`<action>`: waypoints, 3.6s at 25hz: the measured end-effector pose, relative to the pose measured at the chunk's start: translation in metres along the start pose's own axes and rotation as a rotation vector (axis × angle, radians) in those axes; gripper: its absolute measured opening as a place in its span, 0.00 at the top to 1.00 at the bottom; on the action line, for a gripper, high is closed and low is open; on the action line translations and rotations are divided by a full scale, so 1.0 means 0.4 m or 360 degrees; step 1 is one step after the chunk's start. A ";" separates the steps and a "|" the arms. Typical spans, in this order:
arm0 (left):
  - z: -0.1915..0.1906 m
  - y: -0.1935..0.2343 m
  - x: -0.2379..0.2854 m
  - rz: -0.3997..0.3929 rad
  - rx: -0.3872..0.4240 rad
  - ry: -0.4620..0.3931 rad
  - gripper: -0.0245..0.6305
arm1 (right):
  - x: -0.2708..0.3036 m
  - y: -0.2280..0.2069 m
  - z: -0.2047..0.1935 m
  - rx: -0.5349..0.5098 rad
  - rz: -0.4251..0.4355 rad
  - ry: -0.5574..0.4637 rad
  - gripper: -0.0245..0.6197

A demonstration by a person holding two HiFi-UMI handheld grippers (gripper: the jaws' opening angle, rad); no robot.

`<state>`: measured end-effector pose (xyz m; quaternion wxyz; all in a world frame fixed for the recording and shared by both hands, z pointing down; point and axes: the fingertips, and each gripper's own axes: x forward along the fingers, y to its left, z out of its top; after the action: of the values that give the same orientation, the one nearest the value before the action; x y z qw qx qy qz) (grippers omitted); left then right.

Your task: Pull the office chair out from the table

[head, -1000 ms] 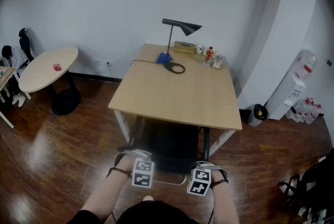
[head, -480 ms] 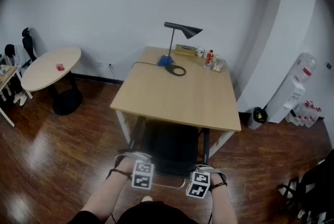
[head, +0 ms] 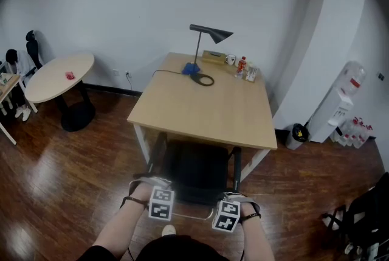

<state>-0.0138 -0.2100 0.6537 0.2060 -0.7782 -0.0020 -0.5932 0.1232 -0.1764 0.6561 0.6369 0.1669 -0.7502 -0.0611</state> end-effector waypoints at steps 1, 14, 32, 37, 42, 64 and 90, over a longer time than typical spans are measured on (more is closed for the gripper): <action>0.004 -0.006 -0.001 0.0004 -0.0004 0.0000 0.86 | -0.002 0.007 -0.004 -0.0004 -0.0003 0.0001 0.86; 0.019 -0.068 -0.024 0.0022 0.0003 -0.0005 0.85 | -0.028 0.075 -0.001 -0.0030 -0.0004 0.0003 0.87; 0.035 -0.180 -0.066 -0.0008 0.0025 -0.0019 0.86 | -0.070 0.186 0.011 0.0082 0.0048 0.0019 0.84; 0.047 -0.216 -0.079 0.0014 0.0031 -0.0026 0.86 | -0.083 0.220 0.009 0.0088 0.0067 0.0016 0.84; 0.052 -0.252 -0.093 -0.0002 0.0023 -0.0023 0.86 | -0.097 0.257 0.011 0.0091 0.0078 0.0020 0.84; 0.067 -0.375 -0.132 -0.0028 0.0049 -0.0035 0.86 | -0.137 0.387 0.026 0.0140 0.0086 0.0024 0.83; 0.084 -0.492 -0.171 -0.0061 0.0041 -0.0038 0.86 | -0.176 0.503 0.034 0.0210 0.0136 0.0020 0.80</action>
<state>-0.0516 -0.0026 0.6458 0.2045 -0.7823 -0.0269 -0.5877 0.0846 0.0337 0.6490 0.6312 0.1769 -0.7550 0.0167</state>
